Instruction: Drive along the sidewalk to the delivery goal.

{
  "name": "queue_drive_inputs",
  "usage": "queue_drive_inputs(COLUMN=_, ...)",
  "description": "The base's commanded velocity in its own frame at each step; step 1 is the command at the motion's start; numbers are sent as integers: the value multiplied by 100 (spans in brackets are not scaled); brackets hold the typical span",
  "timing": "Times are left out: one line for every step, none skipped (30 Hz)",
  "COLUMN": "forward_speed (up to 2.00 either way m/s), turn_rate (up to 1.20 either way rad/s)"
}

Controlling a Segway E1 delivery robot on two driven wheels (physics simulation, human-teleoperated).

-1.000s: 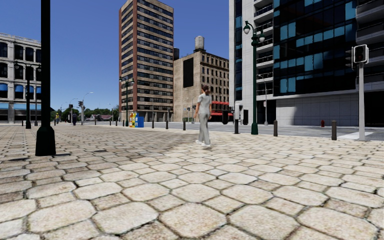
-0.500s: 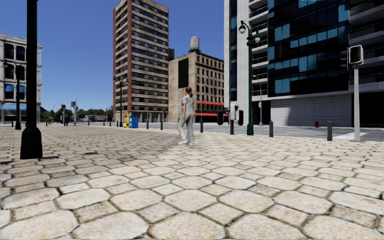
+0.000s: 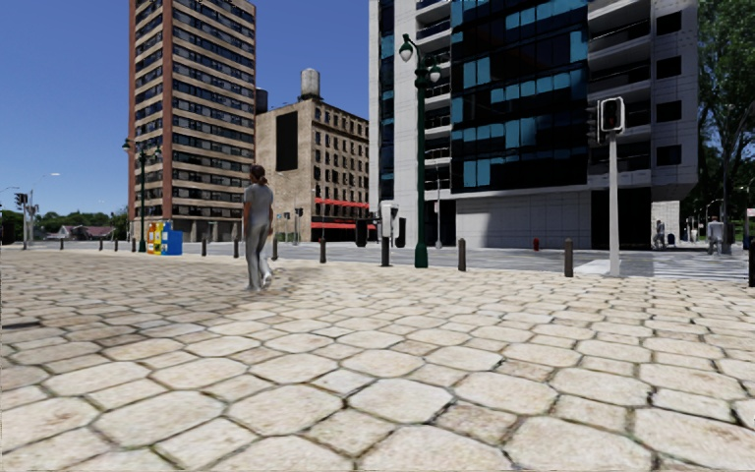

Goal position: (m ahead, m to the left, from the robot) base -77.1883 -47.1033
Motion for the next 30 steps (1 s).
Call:
queue_drive_inputs(forward_speed=200, turn_rate=-65)
queue_drive_inputs(forward_speed=200, turn_rate=-65)
queue_drive_inputs(forward_speed=200, turn_rate=-65)
queue_drive_inputs(forward_speed=200, turn_rate=-67)
queue_drive_inputs(forward_speed=200, turn_rate=-70)
queue_drive_inputs(forward_speed=200, turn_rate=-70)
queue_drive_inputs(forward_speed=200, turn_rate=-76)
queue_drive_inputs(forward_speed=200, turn_rate=-79)
queue_drive_inputs(forward_speed=200, turn_rate=-80)
queue_drive_inputs(forward_speed=200, turn_rate=-80)
queue_drive_inputs(forward_speed=200, turn_rate=-80)
queue_drive_inputs(forward_speed=200, turn_rate=-80)
queue_drive_inputs(forward_speed=200, turn_rate=-80)
queue_drive_inputs(forward_speed=200, turn_rate=-80)
queue_drive_inputs(forward_speed=200, turn_rate=-80)
queue_drive_inputs(forward_speed=200, turn_rate=-80)
queue_drive_inputs(forward_speed=200, turn_rate=-80)
queue_drive_inputs(forward_speed=200, turn_rate=-80)
queue_drive_inputs(forward_speed=200, turn_rate=-80)
queue_drive_inputs(forward_speed=200, turn_rate=-80)
queue_drive_inputs(forward_speed=200, turn_rate=-80)
queue_drive_inputs(forward_speed=200, turn_rate=-80)
queue_drive_inputs(forward_speed=200, turn_rate=-80)
queue_drive_inputs(forward_speed=200, turn_rate=-80)
queue_drive_inputs(forward_speed=200, turn_rate=-80)
queue_drive_inputs(forward_speed=200, turn_rate=-80)
queue_drive_inputs(forward_speed=200, turn_rate=-82)
queue_drive_inputs(forward_speed=200, turn_rate=-84)
queue_drive_inputs(forward_speed=200, turn_rate=-84)
queue_drive_inputs(forward_speed=200, turn_rate=-84)
